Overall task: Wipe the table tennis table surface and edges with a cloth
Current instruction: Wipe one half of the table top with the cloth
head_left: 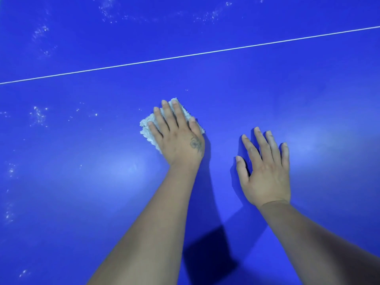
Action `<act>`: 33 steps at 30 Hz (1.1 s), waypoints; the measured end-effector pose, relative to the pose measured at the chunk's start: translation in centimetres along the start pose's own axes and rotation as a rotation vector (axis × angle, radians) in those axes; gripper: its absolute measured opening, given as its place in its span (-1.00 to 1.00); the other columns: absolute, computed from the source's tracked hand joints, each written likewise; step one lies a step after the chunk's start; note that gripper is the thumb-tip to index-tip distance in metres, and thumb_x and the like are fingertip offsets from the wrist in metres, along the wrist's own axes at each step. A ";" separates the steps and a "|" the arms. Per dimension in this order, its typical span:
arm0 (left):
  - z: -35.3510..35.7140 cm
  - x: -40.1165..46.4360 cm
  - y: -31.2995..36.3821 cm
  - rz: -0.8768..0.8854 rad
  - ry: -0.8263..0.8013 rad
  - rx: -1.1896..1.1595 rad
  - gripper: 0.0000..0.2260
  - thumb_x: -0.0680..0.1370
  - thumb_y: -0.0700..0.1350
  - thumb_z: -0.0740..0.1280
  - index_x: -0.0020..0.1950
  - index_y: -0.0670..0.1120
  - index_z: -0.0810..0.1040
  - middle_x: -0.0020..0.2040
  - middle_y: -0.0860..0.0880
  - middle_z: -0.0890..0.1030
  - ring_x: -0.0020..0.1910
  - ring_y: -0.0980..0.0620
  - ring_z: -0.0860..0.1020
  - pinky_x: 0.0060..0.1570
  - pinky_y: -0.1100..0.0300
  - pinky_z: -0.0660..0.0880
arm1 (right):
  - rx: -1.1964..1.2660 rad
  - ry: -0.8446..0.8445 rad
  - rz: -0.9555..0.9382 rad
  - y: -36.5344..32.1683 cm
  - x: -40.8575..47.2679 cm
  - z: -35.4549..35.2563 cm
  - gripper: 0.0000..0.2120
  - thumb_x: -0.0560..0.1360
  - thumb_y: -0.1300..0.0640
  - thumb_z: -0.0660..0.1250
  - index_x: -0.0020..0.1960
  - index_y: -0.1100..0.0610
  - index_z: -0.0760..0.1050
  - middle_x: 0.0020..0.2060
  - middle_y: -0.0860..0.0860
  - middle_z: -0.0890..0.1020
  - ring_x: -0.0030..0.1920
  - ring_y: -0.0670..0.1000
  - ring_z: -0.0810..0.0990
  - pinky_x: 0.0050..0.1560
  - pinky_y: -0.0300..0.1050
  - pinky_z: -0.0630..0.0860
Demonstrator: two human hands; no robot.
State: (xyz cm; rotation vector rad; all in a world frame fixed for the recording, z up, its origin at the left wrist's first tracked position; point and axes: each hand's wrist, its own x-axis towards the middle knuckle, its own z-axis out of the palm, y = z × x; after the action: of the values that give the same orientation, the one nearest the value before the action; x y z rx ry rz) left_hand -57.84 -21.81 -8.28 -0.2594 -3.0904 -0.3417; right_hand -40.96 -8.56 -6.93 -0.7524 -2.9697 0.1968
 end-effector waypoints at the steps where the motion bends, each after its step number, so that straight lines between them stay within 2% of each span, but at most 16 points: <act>1: 0.2 0.1 0.9 0.018 0.000 -0.008 -0.40 0.74 0.12 -0.06 0.76 -0.07 0.08 0.76 -0.12 0.10 0.74 -0.21 0.04 0.67 -0.28 -0.06 | 0.000 -0.002 0.001 0.0 0.0 0.0 -0.44 0.70 -0.16 0.07 0.65 0.00 0.32 0.69 0.01 0.19 0.70 0.13 0.08 0.64 0.34 0.03; 7: 0.3 -2.0 2.3 0.502 -0.086 -0.002 -0.43 0.78 0.12 -0.06 0.77 -0.04 0.03 0.77 -0.06 0.06 0.75 -0.14 -0.03 0.67 -0.24 -0.04 | 0.002 -0.013 -0.005 0.0 0.1 -0.1 -0.44 0.71 -0.16 0.06 0.66 -0.01 0.30 0.69 0.01 0.19 0.70 0.13 0.08 0.64 0.34 0.04; 11: -1.1 -3.2 -0.6 0.774 -0.163 0.016 -0.45 0.79 0.13 -0.01 0.77 -0.02 0.06 0.77 0.00 0.05 0.75 -0.06 -0.03 0.67 -0.21 0.02 | 0.002 -0.012 0.000 0.1 -0.1 0.0 -0.44 0.70 -0.16 0.07 0.66 -0.01 0.30 0.69 0.00 0.18 0.71 0.12 0.07 0.64 0.34 0.03; 13: -1.9 -3.3 -2.9 0.838 -0.179 -0.015 -0.46 0.80 0.13 0.03 0.76 -0.01 0.10 0.76 0.02 0.08 0.75 -0.02 -0.01 0.68 -0.19 0.03 | 0.011 -0.002 -0.006 0.1 0.0 0.0 -0.44 0.70 -0.15 0.08 0.66 0.00 0.31 0.69 0.00 0.19 0.70 0.13 0.08 0.64 0.34 0.04; 19: -2.4 -1.1 -7.1 0.731 -0.147 -0.024 -0.48 0.79 0.11 0.08 0.75 0.01 0.17 0.75 0.04 0.12 0.74 -0.01 0.03 0.67 -0.22 0.08 | 0.005 -0.001 -0.001 0.1 0.1 0.0 -0.44 0.70 -0.16 0.07 0.65 0.01 0.32 0.69 0.02 0.20 0.70 0.14 0.11 0.63 0.35 0.06; 22: -2.2 1.4 -7.1 0.636 -0.128 -0.022 -0.47 0.79 0.13 0.06 0.75 0.02 0.16 0.75 0.04 0.14 0.75 -0.02 0.02 0.69 -0.18 0.02 | 0.003 0.004 -0.005 0.2 0.1 0.1 -0.44 0.70 -0.15 0.08 0.65 0.02 0.33 0.69 0.03 0.21 0.70 0.14 0.11 0.62 0.36 0.08; 25: -1.4 4.4 -5.2 0.415 -0.091 -0.012 -0.45 0.77 0.15 -0.02 0.76 0.03 0.12 0.76 0.01 0.13 0.75 -0.05 0.01 0.70 -0.15 -0.05 | -0.004 0.001 -0.008 0.2 0.1 0.1 -0.44 0.70 -0.15 0.09 0.65 0.01 0.32 0.69 0.03 0.20 0.70 0.14 0.10 0.62 0.37 0.09; 30: 0.6 7.2 1.5 -0.048 -0.010 0.005 -0.40 0.73 0.14 -0.09 0.77 -0.03 0.06 0.76 -0.07 0.08 0.74 -0.16 0.00 0.68 -0.24 -0.09 | 0.002 -0.001 -0.003 0.2 0.1 0.1 -0.44 0.70 -0.14 0.11 0.64 0.01 0.33 0.69 0.03 0.21 0.70 0.15 0.10 0.63 0.36 0.07; 32: 1.0 7.5 4.2 -0.142 0.012 -0.010 -0.39 0.74 0.13 -0.07 0.77 -0.06 0.03 0.77 -0.11 0.04 0.74 -0.19 -0.03 0.67 -0.27 -0.10 | 0.013 0.007 0.001 0.2 0.1 0.0 -0.45 0.69 -0.14 0.12 0.63 0.02 0.35 0.68 0.03 0.23 0.69 0.15 0.12 0.63 0.36 0.08; 33: 1.2 7.5 5.4 -0.128 0.001 -0.021 -0.39 0.74 0.12 -0.07 0.77 -0.06 0.00 0.77 -0.11 0.02 0.74 -0.19 -0.06 0.67 -0.28 -0.12 | 0.017 0.010 -0.003 0.1 0.1 0.0 -0.45 0.69 -0.14 0.13 0.63 0.02 0.36 0.67 0.03 0.24 0.69 0.15 0.13 0.63 0.36 0.08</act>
State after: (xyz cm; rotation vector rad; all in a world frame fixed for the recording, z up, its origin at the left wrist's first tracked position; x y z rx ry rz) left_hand -64.34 -15.14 -7.95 -0.0609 -3.1111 -0.3781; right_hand -41.00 -8.40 -6.94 -0.7451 -2.9559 0.2180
